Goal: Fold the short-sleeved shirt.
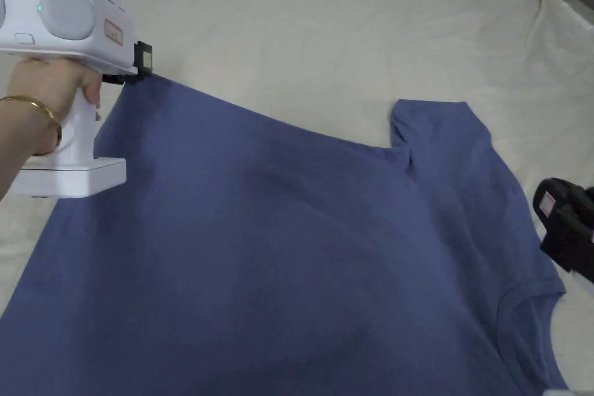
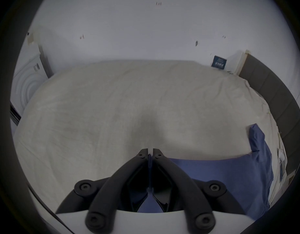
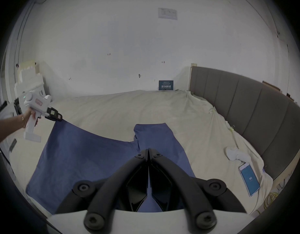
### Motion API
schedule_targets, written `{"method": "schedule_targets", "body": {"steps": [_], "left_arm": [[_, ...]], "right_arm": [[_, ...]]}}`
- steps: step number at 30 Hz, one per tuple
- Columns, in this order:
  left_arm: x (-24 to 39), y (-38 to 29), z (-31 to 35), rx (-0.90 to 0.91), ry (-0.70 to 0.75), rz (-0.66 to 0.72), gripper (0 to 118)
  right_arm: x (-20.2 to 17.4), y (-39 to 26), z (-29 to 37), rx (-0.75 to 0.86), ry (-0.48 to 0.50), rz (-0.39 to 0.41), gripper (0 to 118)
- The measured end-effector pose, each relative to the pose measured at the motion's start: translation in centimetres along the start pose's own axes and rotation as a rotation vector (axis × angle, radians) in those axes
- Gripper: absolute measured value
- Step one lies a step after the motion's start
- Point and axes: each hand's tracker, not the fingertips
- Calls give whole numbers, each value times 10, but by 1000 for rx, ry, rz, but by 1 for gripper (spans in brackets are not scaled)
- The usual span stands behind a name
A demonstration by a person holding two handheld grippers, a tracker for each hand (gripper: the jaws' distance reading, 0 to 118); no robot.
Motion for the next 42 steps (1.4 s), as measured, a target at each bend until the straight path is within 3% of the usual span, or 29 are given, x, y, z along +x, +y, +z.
{"method": "schedule_targets", "body": {"steps": [3,4,5,6,7,9,10,12,17,20,24,27,28,30,36,42], "left_arm": [[4,2,20,15,2,-6,0],[6,2,25,21,2,-9,0],[7,3,29,23,4,-10,0],[8,3,32,27,9,-9,0],[13,2,39,30,12,-10,0],[15,2,43,31,20,-14,0],[16,2,44,31,24,-13,0],[18,2,46,29,33,-12,0],[22,3,38,17,45,-1,0],[21,5,24,9,49,0,0],[21,5,12,2,51,-16,0],[16,6,3,-6,54,-13,0],[15,6,0,-8,60,-8,0],[14,4,-1,-11,66,1,0],[21,-4,16,-18,91,17,0],[23,-2,48,4,100,47,0]], "right_arm": [[18,27,-35,-79,6,-22,1],[24,38,-52,-117,-7,-50,6],[29,46,-67,-172,-7,-53,25],[27,62,-68,-216,-13,-52,34],[32,68,-86,-253,-20,-55,34],[38,74,-120,-368,-78,17,101],[40,76,-136,-397,-112,33,106],[47,76,-168,-517,-135,72,106],[72,59,-214,-608,-232,-110,105],[79,45,-228,-624,-245,-171,96],[80,28,-239,-664,-272,-142,71],[89,19,-241,-677,-295,-166,38],[90,19,-238,-658,-257,-221,31],[89,21,-236,-651,-266,-205,4],[91,39,-219,-637,-261,-208,3],[100,84,-171,-542,-173,-176,2]]}}
